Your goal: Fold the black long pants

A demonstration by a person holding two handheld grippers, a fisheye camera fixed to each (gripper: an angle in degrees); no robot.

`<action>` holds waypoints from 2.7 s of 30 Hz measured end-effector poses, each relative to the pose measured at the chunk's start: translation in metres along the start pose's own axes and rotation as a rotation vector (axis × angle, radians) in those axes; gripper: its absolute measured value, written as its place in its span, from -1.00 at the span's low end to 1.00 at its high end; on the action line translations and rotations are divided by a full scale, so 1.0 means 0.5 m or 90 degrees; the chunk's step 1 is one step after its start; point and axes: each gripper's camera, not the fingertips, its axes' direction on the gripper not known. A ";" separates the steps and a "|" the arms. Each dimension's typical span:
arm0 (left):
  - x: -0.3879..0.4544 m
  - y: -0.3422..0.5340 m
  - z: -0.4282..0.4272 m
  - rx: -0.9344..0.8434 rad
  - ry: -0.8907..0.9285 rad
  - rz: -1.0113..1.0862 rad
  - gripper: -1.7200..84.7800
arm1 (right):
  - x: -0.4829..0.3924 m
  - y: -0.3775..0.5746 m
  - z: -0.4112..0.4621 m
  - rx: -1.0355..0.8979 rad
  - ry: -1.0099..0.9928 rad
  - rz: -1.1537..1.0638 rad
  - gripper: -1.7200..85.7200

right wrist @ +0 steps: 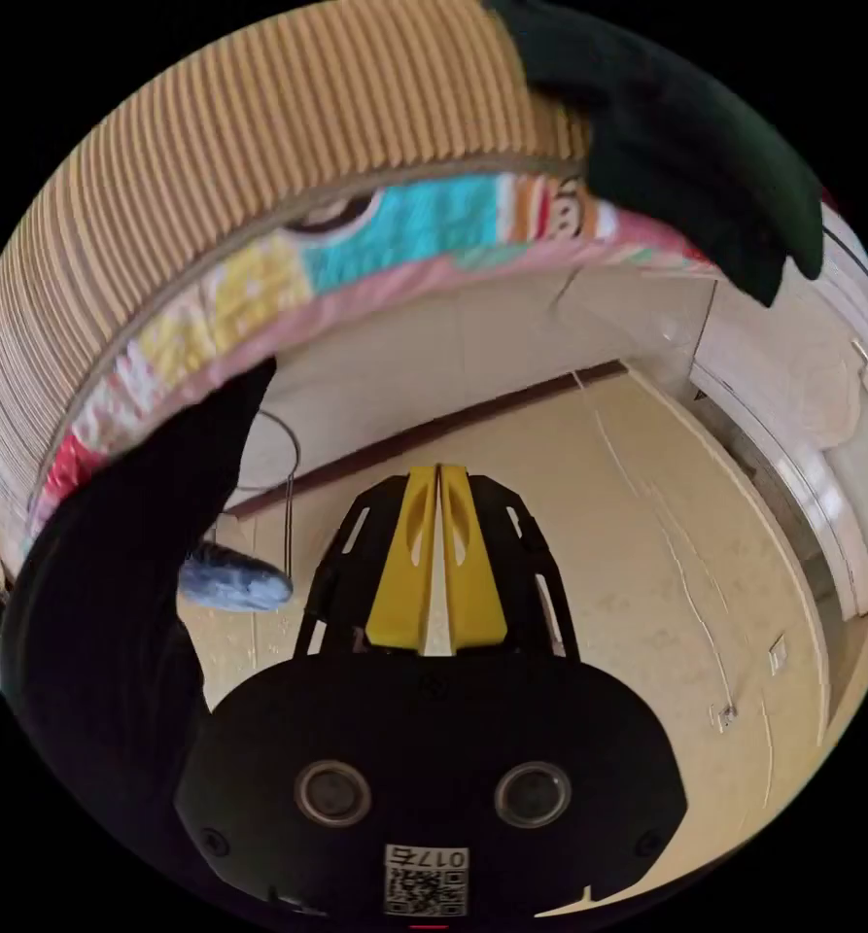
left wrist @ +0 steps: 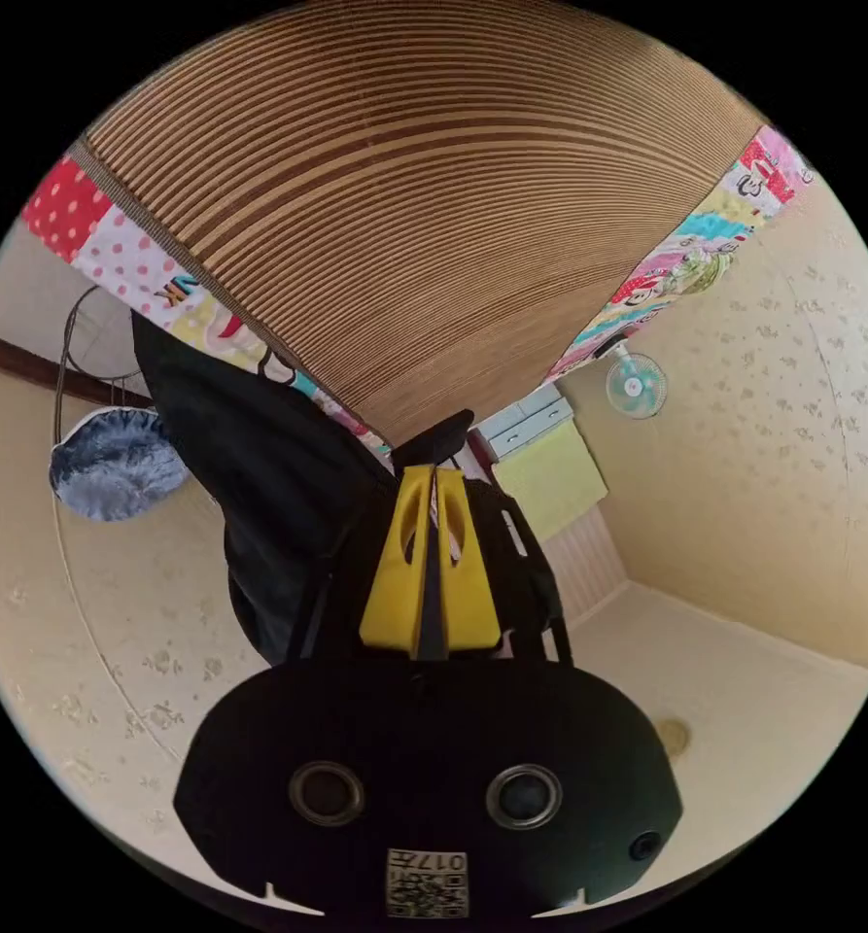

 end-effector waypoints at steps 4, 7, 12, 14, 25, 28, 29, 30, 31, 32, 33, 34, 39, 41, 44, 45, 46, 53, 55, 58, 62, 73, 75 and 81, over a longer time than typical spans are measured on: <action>0.086 0.038 0.043 0.049 0.228 0.137 -0.98 | 0.166 -0.015 -0.180 0.201 -0.106 0.083 -0.95; 0.130 0.060 0.122 0.012 0.410 0.206 -0.98 | 0.245 -0.030 -0.220 0.214 -0.189 0.060 -0.95; 0.189 0.120 0.234 -0.033 0.342 0.222 -0.98 | 0.302 -0.010 -0.170 0.163 -0.301 0.051 -0.95; 0.207 0.140 0.274 -0.062 0.303 0.235 -0.98 | 0.306 0.033 -0.155 0.183 -0.297 0.030 -0.95; 0.217 0.126 0.424 -0.164 0.181 0.182 -0.98 | 0.314 0.329 -0.282 0.550 -0.023 -0.054 -0.91; 0.222 0.106 0.448 -0.190 0.163 0.177 -0.98 | 0.410 0.278 -0.281 0.518 -0.089 0.008 -0.78; 0.223 0.103 0.452 -0.195 0.157 0.179 -0.98 | 0.447 0.227 -0.256 0.451 -0.142 0.023 -0.72; 0.225 0.096 0.460 -0.207 0.146 0.183 -0.98 | 0.461 0.198 -0.235 0.409 -0.169 0.025 -0.69; 0.223 0.091 0.467 -0.217 0.135 0.185 -0.98 | 0.477 0.133 -0.176 0.301 -0.226 0.010 -0.66; 0.221 0.089 0.470 -0.221 0.132 0.184 -0.98 | 0.488 0.107 -0.141 0.275 -0.252 0.013 -0.65; 0.214 0.087 0.474 -0.226 0.134 0.182 -0.98 | 0.495 0.109 -0.140 0.284 -0.243 0.020 -0.65; 0.204 0.087 0.477 -0.227 0.153 0.181 -0.98 | 0.507 0.109 -0.151 0.283 -0.243 0.035 -0.66; 0.152 0.092 0.444 -0.105 0.467 0.256 -0.98 | 0.520 0.139 -0.213 0.303 -0.230 0.065 -0.86; 0.114 0.095 0.421 -0.012 0.577 0.252 -0.98 | 0.524 0.178 -0.220 0.348 -0.310 0.063 -0.88; 0.053 0.098 0.393 0.105 0.630 0.189 -0.98 | 0.521 0.224 -0.211 0.393 -0.556 0.017 -0.90; 0.040 0.095 0.386 0.124 0.625 0.163 -0.98 | 0.513 0.229 -0.207 0.393 -0.594 0.004 -0.90; 0.035 0.090 0.382 0.128 0.617 0.146 -0.98 | 0.489 0.233 -0.199 0.381 -0.646 -0.024 -0.90; 0.120 0.065 0.385 0.059 0.631 0.226 -0.98 | 0.259 0.231 -0.281 0.204 -0.546 -0.469 -0.93; 0.135 0.059 0.393 0.054 0.627 0.221 -0.98 | 0.242 0.240 -0.309 0.167 -0.549 -0.581 -0.94; 0.145 0.050 0.409 0.044 0.615 0.203 -0.98 | 0.305 0.212 -0.341 0.164 -0.588 -0.567 -0.95; 0.153 0.038 0.424 0.020 0.619 0.207 -0.98 | 0.525 0.111 -0.320 0.175 -0.715 -0.363 -0.95; 0.136 0.006 0.382 0.059 0.593 0.208 -0.98 | 1.153 0.032 -0.016 0.520 -1.464 0.339 -0.80; 0.142 0.003 0.388 0.051 0.599 0.207 -0.98 | 1.183 0.036 -0.006 0.459 -1.363 0.415 -0.77; 0.163 -0.009 0.404 0.017 0.591 0.232 -0.98 | 1.161 0.018 0.013 0.418 -1.382 0.657 -0.68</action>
